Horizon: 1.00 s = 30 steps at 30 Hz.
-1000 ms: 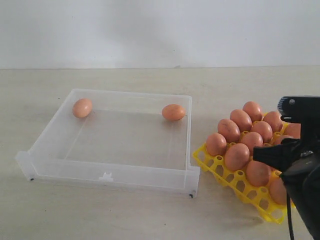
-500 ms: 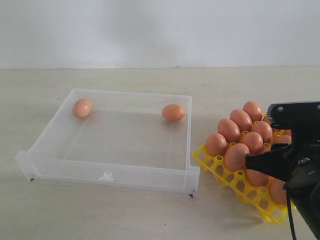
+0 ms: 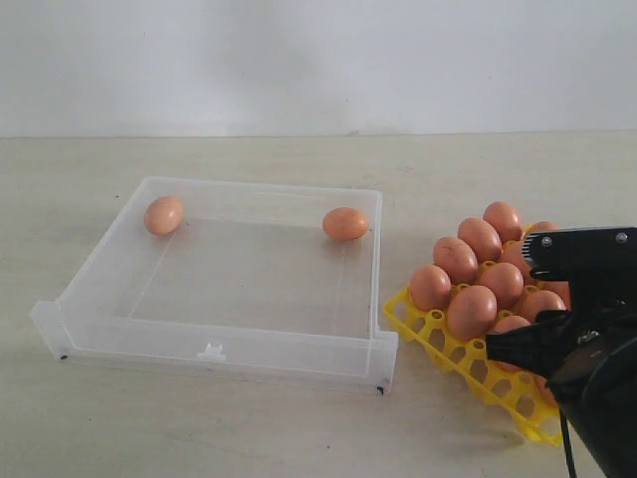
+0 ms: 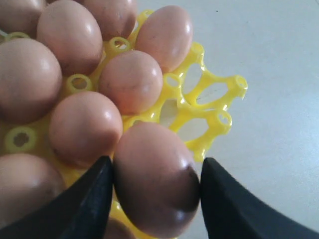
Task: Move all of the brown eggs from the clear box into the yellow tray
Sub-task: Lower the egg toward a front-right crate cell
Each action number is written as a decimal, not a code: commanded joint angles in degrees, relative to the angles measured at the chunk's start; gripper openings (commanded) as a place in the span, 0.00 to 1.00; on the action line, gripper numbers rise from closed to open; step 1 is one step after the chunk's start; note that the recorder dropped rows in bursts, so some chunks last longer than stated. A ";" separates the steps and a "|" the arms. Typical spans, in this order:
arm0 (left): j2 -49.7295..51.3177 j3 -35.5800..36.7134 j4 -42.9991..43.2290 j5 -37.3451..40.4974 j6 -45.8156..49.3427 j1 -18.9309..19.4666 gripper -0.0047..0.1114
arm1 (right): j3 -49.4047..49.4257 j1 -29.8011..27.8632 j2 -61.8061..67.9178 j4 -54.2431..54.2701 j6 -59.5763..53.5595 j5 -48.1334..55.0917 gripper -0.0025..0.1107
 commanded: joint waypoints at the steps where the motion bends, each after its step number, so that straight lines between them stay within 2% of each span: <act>1: 0.17 0.17 0.12 -0.34 0.13 0.04 0.00 | 0.21 -0.05 0.01 -2.47 0.00 1.37 0.02; 30: 0.17 0.17 0.12 -0.34 0.13 0.04 0.00 | 0.33 -0.05 0.01 -3.64 0.00 -0.26 0.02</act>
